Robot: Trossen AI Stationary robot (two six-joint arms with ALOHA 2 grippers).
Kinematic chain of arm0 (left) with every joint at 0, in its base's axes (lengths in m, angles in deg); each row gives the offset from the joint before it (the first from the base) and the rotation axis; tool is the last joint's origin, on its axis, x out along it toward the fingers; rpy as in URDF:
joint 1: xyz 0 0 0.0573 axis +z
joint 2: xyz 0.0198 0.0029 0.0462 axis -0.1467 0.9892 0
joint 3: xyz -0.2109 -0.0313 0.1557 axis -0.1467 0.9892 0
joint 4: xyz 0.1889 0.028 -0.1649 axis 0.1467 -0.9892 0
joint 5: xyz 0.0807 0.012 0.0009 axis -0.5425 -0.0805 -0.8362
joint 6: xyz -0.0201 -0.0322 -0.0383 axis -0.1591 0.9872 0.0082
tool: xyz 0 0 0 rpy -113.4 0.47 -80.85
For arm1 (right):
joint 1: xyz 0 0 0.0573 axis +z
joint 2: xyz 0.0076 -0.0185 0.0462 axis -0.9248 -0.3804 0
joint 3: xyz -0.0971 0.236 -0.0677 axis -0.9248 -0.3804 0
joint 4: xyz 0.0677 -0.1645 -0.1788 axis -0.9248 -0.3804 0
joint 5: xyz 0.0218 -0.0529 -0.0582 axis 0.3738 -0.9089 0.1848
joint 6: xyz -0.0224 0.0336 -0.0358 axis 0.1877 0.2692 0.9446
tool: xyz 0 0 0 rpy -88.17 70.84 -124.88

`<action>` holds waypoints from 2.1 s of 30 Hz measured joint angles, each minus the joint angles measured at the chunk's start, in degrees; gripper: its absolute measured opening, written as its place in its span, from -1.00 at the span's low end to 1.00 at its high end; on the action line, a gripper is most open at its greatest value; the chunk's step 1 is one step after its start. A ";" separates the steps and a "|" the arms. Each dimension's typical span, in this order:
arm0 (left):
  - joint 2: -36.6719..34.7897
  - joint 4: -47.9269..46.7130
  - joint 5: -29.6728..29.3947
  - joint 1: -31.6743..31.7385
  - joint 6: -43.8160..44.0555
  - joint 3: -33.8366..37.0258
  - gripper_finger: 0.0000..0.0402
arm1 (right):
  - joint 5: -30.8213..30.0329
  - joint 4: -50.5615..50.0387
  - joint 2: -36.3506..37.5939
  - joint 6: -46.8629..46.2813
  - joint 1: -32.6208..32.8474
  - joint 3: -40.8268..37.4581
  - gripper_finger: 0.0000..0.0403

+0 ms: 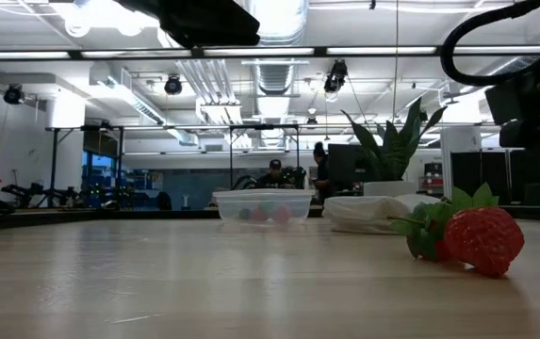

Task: Pick and placing Produce into tupperware
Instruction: Put the apricot into the transparent bin

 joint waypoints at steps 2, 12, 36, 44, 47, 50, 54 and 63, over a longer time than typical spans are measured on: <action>0.00 -0.02 0.00 0.00 -0.01 0.02 0.09 | 0.08 0.11 -0.18 -0.02 0.00 0.00 0.05; 0.00 0.00 0.00 0.00 -0.02 0.02 0.09 | 0.41 0.30 -0.05 -0.68 0.00 0.00 -0.18; 0.00 0.04 0.00 0.00 -0.06 0.85 0.09 | -4.92 2.11 9.50 -2.60 -0.02 0.00 -0.34; 0.00 0.11 0.00 0.00 -0.88 0.87 0.09 | -16.49 14.51 17.14 4.83 -1.74 -0.53 -0.34; 0.00 0.15 0.00 0.00 -1.18 0.85 0.09 | -17.56 21.07 18.74 10.05 -3.32 -1.32 -0.34; 0.00 0.15 0.00 0.00 -1.55 0.85 0.09 | -17.45 27.37 19.44 15.27 -4.96 -2.39 -0.34; 0.00 0.15 -0.02 0.00 -2.30 0.87 0.09 | -12.68 39.50 19.59 22.06 -7.23 -5.08 -0.34; -0.13 0.15 -0.02 0.00 -4.38 0.87 0.09 | 18.12 69.83 19.35 26.61 -16.98 -13.26 -0.34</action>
